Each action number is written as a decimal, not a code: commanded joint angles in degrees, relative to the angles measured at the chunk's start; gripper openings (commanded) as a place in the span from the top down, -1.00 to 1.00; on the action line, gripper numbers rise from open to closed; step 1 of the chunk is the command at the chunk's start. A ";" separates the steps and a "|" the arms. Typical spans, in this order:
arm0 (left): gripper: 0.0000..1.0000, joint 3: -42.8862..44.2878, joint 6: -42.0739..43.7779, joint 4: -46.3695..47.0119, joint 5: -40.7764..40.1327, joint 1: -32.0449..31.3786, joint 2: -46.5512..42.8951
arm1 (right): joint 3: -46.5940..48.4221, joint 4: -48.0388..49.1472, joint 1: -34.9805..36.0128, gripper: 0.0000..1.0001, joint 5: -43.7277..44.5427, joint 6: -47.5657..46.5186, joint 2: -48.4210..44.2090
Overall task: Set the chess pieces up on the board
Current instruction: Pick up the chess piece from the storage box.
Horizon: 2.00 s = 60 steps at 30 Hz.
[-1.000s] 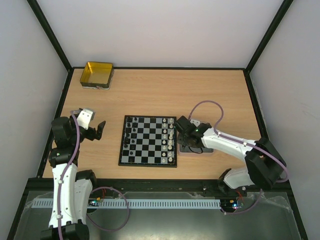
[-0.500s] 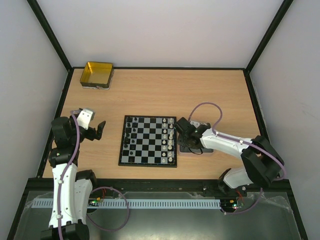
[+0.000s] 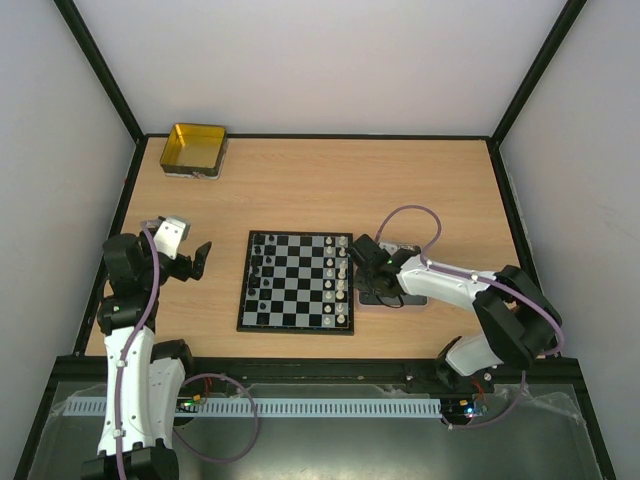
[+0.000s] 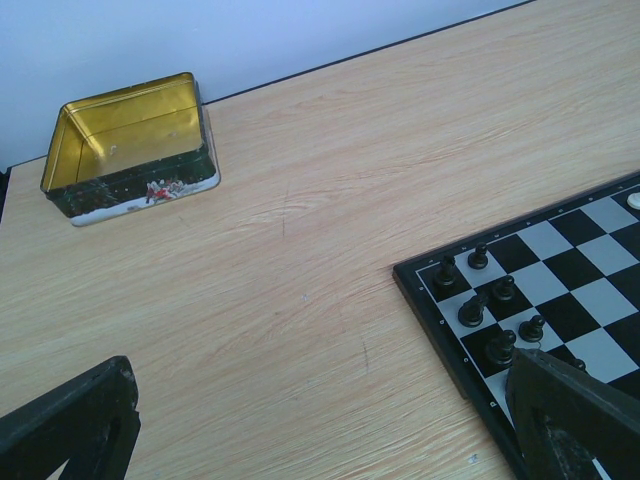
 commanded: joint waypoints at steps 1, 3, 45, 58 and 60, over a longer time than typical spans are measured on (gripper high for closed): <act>-0.99 -0.52 0.63 -0.54 0.97 0.31 0.08 | 0.68 -1.51 -0.39 0.57 1.52 -0.75 -0.82; -0.98 -0.54 0.64 -0.60 1.03 0.34 0.09 | 1.11 -2.60 -0.36 0.57 1.86 -0.98 -1.53; -0.98 -0.58 0.46 -0.44 0.74 0.33 0.08 | 2.67 -3.29 -0.41 0.58 2.54 -4.36 1.12; -0.99 -0.50 0.54 -0.51 0.79 0.34 0.21 | 1.78 -2.39 -1.50 0.85 2.20 -4.95 1.71; -0.99 -0.54 0.54 -0.46 0.81 0.30 0.21 | 1.88 -2.48 -1.49 0.93 2.18 -4.97 1.92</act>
